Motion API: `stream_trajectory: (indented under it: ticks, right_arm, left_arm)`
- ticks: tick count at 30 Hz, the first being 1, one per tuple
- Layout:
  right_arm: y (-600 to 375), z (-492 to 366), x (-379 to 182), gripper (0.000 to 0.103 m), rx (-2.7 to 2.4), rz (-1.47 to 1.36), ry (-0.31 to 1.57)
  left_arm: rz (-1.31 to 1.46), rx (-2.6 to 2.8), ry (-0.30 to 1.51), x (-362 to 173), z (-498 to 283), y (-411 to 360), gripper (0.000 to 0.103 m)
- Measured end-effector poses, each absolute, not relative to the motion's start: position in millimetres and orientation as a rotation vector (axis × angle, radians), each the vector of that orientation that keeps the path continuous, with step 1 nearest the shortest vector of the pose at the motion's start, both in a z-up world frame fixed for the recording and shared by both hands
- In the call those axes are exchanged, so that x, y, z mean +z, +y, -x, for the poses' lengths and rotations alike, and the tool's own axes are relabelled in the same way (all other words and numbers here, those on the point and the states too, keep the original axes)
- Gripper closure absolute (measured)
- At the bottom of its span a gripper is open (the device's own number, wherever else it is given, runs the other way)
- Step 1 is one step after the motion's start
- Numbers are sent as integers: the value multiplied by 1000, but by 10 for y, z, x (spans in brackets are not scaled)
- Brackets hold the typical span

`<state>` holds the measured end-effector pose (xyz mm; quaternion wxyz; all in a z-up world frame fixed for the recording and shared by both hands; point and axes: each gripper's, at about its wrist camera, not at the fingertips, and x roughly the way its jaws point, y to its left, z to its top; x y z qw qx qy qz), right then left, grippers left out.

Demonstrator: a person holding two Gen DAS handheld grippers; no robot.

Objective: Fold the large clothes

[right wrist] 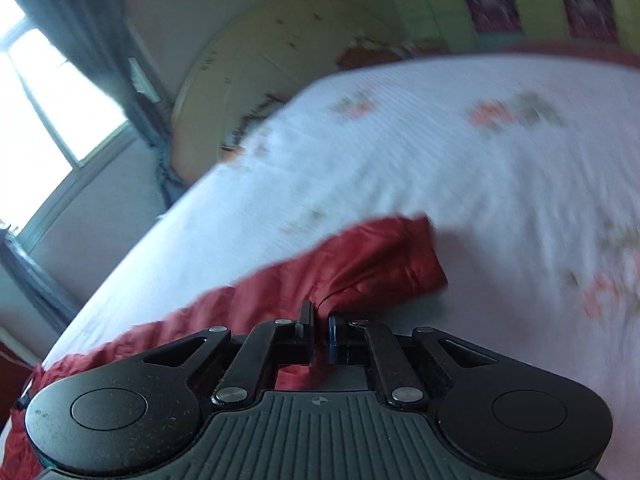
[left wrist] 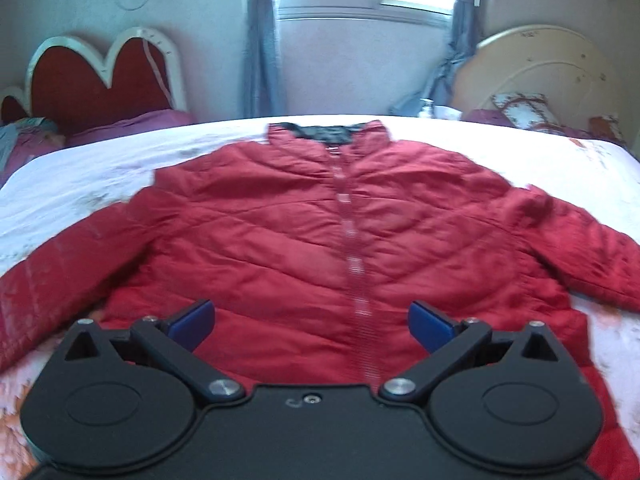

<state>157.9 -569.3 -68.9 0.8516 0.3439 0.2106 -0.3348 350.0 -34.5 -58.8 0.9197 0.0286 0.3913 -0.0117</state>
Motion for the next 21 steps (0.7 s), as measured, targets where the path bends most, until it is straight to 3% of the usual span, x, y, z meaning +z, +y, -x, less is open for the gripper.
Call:
stream_trajectory:
  ticks: [8, 15, 21]
  right_arm:
    - [-4463, -2550, -28, 98, -398, -436, 468]
    - [-3113, -3381, -204, 98, -117, -314, 589]
    - [-2368, -3841, -543, 98, 31, -222, 683]
  left_arm:
    - [6, -81, 840, -684, -3794, 143, 1]
    - [73, -73, 862, -651, -3888, 648, 5]
    - [124, -120, 831, -583, -3854, 1026, 19]
